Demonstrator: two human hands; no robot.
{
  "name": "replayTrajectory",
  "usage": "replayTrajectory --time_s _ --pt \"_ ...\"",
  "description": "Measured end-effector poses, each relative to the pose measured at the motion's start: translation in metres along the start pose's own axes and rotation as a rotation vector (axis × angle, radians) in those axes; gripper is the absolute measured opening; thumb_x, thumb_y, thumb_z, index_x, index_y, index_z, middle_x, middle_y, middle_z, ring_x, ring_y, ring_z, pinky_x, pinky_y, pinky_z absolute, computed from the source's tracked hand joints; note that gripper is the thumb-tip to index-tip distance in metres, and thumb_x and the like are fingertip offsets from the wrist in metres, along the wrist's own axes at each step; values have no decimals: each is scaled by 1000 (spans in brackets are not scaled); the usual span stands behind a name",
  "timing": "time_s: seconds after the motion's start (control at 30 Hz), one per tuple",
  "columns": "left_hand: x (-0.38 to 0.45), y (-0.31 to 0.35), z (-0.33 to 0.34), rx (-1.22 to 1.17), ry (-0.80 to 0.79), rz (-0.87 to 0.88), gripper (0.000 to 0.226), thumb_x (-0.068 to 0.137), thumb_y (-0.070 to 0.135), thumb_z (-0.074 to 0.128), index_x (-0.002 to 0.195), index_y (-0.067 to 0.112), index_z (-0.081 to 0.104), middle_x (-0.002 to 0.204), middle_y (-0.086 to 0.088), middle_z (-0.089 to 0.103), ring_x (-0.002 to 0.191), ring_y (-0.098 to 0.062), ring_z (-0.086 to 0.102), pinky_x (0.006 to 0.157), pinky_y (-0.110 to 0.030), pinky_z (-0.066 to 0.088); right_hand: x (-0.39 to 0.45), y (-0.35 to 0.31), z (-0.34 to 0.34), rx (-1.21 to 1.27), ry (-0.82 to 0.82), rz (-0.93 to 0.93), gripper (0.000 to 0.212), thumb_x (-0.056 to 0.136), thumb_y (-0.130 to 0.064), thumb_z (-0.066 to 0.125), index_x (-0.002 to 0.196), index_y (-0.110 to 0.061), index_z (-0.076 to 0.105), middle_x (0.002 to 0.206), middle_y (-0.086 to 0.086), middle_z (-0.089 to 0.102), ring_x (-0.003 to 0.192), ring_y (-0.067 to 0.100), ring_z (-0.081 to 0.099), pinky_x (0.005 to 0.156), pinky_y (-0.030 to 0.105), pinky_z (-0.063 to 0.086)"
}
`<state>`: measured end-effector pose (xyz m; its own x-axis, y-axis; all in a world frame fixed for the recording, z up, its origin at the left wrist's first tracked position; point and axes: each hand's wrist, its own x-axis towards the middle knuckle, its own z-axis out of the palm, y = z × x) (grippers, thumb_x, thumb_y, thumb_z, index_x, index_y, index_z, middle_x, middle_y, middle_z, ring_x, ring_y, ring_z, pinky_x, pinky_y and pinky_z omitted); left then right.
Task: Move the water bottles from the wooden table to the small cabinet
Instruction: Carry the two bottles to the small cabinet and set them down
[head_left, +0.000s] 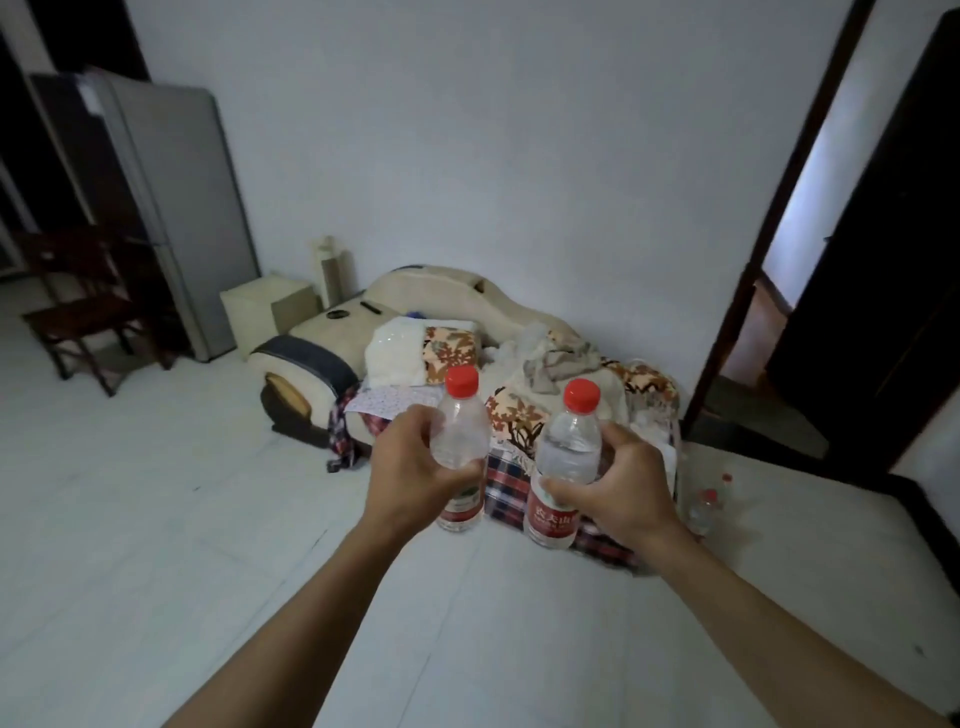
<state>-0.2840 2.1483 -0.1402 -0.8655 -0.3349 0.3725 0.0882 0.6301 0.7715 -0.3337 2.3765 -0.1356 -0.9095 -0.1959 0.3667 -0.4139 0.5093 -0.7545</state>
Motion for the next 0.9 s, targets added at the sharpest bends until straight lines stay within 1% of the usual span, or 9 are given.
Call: replayTrajectory --time_s 0.03,0.07,0.2,0.3,0.4,0.47,0.6,0.73,0.9 --pt "0 -4 -6 7 21 -32 50 63 35 89 99 25 56 96 7 62 88 -15 63 76 -35 60 5 0 9 19 -12 -9 53 50 -43 86 96 -27 66 88 -9 70 77 5 66 70 34 59" --pt "-1 -7 -10 9 45 -63 51 64 32 89 101 25 55 99 6 63 91 -15 64 79 -35 60 10 0 15 28 -22 -22 53 50 -45 85 96 -27 66 88 -9 70 78 6 66 70 36 58" --pt "-8 -6 -17 45 145 -146 53 66 26 90 107 22 56 105 4 63 96 -18 63 85 -39 59 30 5 32 65 -94 -98 53 52 -43 87 98 -28 65 91 -11 68 81 7 64 72 34 57" --pt "-15 1 -10 85 224 -204 51 66 24 89 104 23 55 101 5 62 93 -16 63 80 -31 58 48 17 37 92 -184 -172 54 51 -48 83 98 -27 65 91 -12 67 82 7 64 71 29 56" --pt "-24 10 -2 91 332 -291 48 67 23 88 102 22 54 97 5 60 92 -16 62 72 -20 51 59 23 35 110 -287 -228 55 52 -50 85 97 -28 63 91 -13 66 81 4 64 69 27 57" --pt "-29 13 1 97 384 -344 47 69 21 88 102 20 55 98 3 61 92 -18 62 74 -22 51 64 27 35 120 -334 -259 53 54 -45 88 96 -28 61 90 -13 64 81 4 63 68 24 55" --pt "-37 21 2 140 458 -392 47 69 21 87 105 17 56 100 1 62 92 -18 62 80 -29 56 69 28 41 141 -391 -294 51 56 -44 89 95 -25 61 89 -10 64 79 6 63 67 22 53" --pt "-36 23 -10 139 503 -428 49 69 21 87 107 13 58 102 -2 63 93 -20 63 84 -35 58 79 20 55 173 -432 -311 52 56 -41 90 96 -26 61 92 -9 66 82 7 64 69 25 56" --pt "-29 11 -32 130 538 -435 47 69 19 87 105 10 59 100 -3 64 91 -18 62 85 -37 59 94 -2 78 174 -445 -353 55 58 -40 90 101 -24 62 97 -7 68 85 7 65 75 30 59"
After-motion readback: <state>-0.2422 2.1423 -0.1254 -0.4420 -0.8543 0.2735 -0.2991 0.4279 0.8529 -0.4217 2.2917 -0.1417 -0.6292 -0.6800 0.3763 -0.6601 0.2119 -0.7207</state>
